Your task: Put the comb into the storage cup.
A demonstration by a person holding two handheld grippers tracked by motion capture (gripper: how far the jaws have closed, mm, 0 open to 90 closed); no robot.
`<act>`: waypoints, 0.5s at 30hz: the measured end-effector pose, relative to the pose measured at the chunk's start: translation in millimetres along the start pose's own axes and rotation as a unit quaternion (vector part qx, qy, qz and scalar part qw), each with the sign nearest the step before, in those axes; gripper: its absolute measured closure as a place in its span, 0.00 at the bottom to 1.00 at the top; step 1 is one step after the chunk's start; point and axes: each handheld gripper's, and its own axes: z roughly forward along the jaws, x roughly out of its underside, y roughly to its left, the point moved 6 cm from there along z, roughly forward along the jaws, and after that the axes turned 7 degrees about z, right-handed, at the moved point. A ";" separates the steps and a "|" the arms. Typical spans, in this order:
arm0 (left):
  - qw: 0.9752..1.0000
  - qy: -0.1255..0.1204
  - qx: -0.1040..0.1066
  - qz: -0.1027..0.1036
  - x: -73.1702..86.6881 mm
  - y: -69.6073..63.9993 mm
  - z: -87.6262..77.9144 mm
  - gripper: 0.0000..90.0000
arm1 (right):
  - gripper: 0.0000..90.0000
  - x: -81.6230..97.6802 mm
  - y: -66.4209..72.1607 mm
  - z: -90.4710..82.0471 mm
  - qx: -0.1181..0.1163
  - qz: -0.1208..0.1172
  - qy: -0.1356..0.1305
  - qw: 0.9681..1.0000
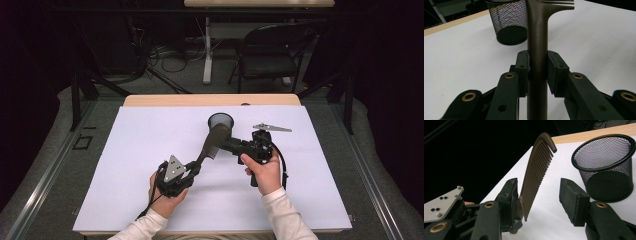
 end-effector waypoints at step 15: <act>1.000 0.002 0.010 0.002 0.6 -5.7 2.0 0.81 | 0.67 0.2 -4.1 -0.6 -0.025 0.034 -0.007 0.999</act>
